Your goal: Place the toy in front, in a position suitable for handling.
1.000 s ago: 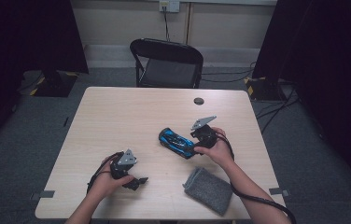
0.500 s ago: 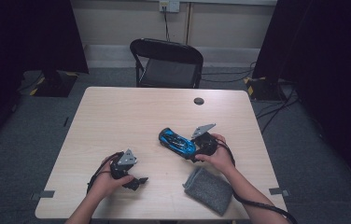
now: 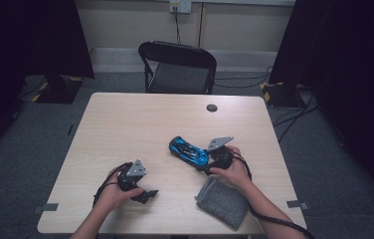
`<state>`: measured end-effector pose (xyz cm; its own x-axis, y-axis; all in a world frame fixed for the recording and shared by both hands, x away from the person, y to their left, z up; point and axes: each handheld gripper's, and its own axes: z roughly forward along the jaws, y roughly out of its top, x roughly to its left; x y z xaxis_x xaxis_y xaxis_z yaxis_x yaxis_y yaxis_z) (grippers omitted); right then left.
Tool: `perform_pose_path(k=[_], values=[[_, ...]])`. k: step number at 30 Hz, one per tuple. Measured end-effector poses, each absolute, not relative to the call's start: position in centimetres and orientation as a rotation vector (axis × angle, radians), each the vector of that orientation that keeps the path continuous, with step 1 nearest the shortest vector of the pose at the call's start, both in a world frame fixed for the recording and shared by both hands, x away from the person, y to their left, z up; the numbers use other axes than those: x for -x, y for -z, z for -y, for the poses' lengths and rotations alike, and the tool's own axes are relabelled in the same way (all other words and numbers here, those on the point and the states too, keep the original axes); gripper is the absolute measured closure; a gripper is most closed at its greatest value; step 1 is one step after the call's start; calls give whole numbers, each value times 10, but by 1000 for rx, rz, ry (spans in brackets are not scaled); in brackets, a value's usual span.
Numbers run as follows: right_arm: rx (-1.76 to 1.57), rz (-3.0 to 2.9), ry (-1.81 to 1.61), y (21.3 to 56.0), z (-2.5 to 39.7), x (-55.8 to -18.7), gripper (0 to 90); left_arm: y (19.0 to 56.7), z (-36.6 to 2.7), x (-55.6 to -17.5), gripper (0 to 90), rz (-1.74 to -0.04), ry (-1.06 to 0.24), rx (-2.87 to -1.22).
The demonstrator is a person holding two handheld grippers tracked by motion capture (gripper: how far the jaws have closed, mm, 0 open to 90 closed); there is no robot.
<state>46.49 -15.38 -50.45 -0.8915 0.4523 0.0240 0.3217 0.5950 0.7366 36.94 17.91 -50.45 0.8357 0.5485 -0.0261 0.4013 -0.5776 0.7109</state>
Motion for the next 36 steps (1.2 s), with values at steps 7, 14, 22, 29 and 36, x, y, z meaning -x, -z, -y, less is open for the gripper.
perform_pose_path(k=[7, 14, 22, 29, 36], values=[[-646, -2651, -1178, 505, 155, -465, 233, 490, -170, -370, 180, -723, -226, -2181], [-650, -2651, -1180, 505, 155, -465, 233, 467, -123, -360, 236, -496, -185, -2178], [-647, -2651, -1180, 505, 155, -465, 233, 462, -59, -352, 293, -317, -94, -2188], [-648, -2651, -1180, 505, 155, -465, 233, 472, -21, -355, 325, -250, -25, -2205], [-648, -2650, -1179, 505, 155, -465, 233, 490, -8, -364, 392, -318, 15, -2240]])
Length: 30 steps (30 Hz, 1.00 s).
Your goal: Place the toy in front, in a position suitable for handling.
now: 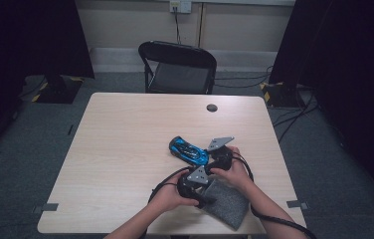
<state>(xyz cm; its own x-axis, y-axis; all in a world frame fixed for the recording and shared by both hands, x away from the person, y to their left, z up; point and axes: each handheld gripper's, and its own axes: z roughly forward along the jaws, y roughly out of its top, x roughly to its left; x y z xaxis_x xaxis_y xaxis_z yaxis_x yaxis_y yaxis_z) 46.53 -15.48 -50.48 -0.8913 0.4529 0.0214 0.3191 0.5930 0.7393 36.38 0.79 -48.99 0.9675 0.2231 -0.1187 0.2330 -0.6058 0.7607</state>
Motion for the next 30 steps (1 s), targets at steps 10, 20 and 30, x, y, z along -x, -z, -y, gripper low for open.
perform_pose_path(k=[10, 20, 30], values=[[-647, -2651, -1180, 505, 155, -465, 233, 490, -16, -367, 791, -370, 108, -2271], [-646, -2650, -1180, 505, 155, -465, 234, 482, -90, -369, 808, -572, 68, -2304], [-647, -2651, -1180, 505, 155, -465, 233, 482, -177, -371, 803, -792, -19, -2254]])
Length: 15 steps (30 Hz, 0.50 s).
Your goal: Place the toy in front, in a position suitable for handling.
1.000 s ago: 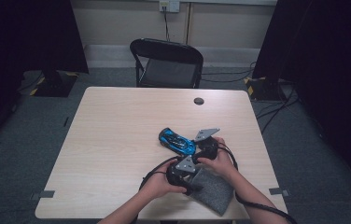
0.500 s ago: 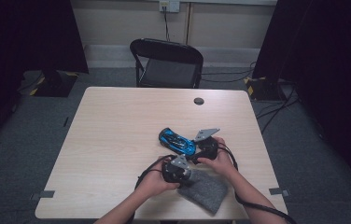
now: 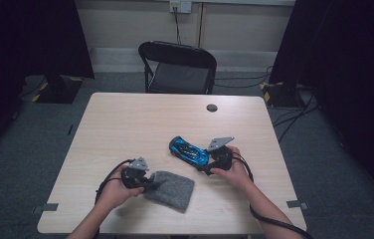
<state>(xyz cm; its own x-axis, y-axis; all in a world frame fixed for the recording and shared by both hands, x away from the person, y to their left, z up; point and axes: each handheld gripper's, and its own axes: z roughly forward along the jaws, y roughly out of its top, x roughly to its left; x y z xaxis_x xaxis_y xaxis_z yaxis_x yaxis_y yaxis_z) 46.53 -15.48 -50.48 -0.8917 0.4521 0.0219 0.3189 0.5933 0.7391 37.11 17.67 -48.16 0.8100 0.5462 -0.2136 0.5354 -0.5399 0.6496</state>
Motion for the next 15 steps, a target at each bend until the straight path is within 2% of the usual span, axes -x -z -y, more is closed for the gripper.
perform_pose_path(k=[5, 6, 9, 10, 15], values=[[-647, -2650, -1180, 505, 155, -465, 234, 482, -194, -372, 778, -812, -70, -2231], [-647, -2650, -1180, 505, 155, -465, 233, 480, -198, -374, 636, -859, -98, -2196], [-648, -2650, -1180, 505, 155, -465, 233, 476, -202, -374, 448, -875, -126, -2156], [-648, -2650, -1180, 505, 155, -465, 234, 468, -203, -373, 404, -852, -168, -2116], [-648, -2650, -1180, 505, 155, -465, 233, 458, -184, -368, 332, -765, -169, -2122]])
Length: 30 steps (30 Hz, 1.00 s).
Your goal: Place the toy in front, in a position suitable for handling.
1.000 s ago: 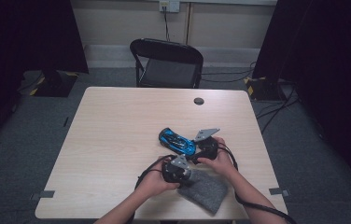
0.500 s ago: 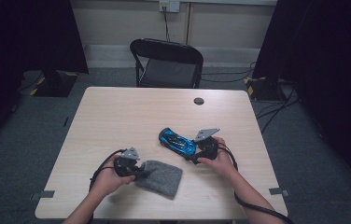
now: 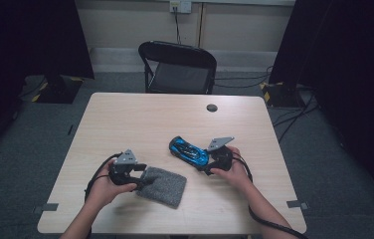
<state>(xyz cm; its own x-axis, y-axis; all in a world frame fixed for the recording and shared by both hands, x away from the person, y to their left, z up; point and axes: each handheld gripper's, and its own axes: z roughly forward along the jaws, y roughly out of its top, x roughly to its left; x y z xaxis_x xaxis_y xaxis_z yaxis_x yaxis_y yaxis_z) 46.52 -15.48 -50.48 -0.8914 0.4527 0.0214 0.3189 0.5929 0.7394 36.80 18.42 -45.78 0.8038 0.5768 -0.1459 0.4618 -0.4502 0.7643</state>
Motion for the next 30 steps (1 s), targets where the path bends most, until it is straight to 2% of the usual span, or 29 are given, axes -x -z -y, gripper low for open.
perform_pose_path(k=[1, 3, 11, 15, 24, 30], values=[[-648, -2650, -1180, 505, 155, -465, 233, 458, -178, -367, 282, -751, -160, -2129], [-647, -2650, -1180, 505, 155, -465, 233, 461, -160, -365, 297, -711, -117, -2142], [-647, -2650, -1180, 505, 155, -465, 233, 474, -140, -363, 275, -664, -128, -2210], [-647, -2650, -1179, 505, 155, -465, 233, 483, -137, -361, 239, -672, -138, -2228], [-647, -2651, -1179, 505, 155, -465, 232, 476, -145, -363, 230, -681, -199, -2219], [-648, -2650, -1180, 505, 155, -465, 232, 488, -145, -362, 218, -669, -194, -2274]])
